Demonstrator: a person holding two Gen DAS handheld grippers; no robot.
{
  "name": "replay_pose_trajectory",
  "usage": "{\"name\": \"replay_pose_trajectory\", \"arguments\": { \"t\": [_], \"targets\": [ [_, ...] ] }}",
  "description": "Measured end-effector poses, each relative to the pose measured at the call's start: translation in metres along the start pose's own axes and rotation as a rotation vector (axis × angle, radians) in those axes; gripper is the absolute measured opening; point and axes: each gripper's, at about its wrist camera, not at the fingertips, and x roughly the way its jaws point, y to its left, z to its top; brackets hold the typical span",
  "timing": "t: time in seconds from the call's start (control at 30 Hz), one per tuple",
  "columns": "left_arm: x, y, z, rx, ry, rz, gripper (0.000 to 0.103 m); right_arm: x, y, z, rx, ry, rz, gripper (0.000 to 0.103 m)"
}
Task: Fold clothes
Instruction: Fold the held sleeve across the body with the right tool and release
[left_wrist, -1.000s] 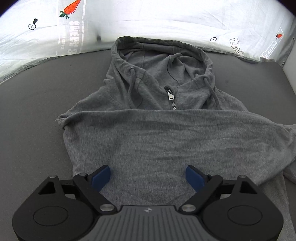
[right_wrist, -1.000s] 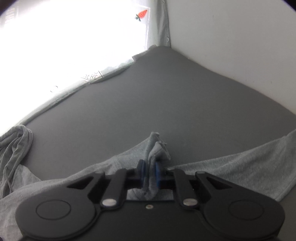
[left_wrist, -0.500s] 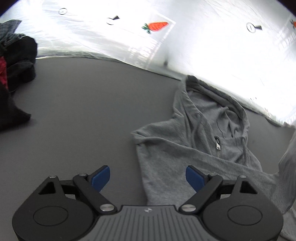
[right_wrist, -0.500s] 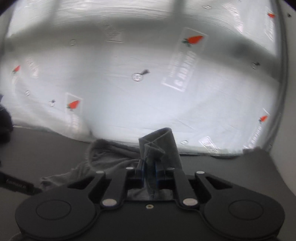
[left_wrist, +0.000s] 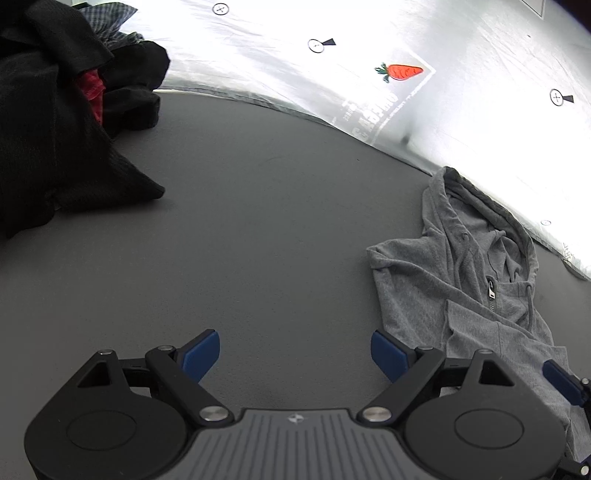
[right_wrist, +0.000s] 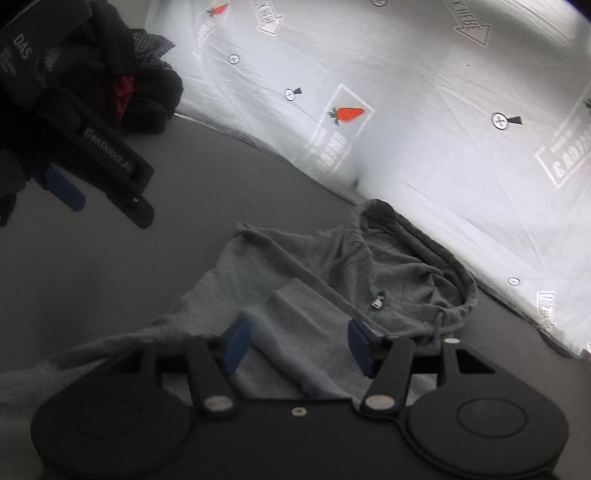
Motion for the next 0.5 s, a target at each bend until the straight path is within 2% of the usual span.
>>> {"name": "replay_pose_trajectory", "arguments": {
  "t": [0.03, 0.17, 0.27, 0.4, 0.5],
  "targets": [
    [0.000, -0.007, -0.002, 0.026, -0.001, -0.010, 0.089, -0.005, -0.008, -0.004, 0.016, 0.008, -0.029, 0.062],
    [0.007, -0.045, -0.007, 0.160, -0.007, -0.050, 0.089, -0.003, -0.036, -0.045, 0.007, 0.127, -0.219, 0.063],
    [0.016, -0.073, -0.011, 0.251, -0.003, -0.077, 0.089, 0.001, -0.056, -0.072, 0.075, 0.213, -0.320, 0.063],
    [0.030, -0.105, -0.014, 0.350, 0.008, -0.103, 0.089, 0.001, -0.081, -0.093, 0.196, 0.268, -0.372, 0.063],
    [0.042, -0.124, -0.019, 0.421, 0.023, -0.099, 0.089, 0.001, -0.093, -0.102, 0.258, 0.288, -0.364, 0.063]
  ]
}}
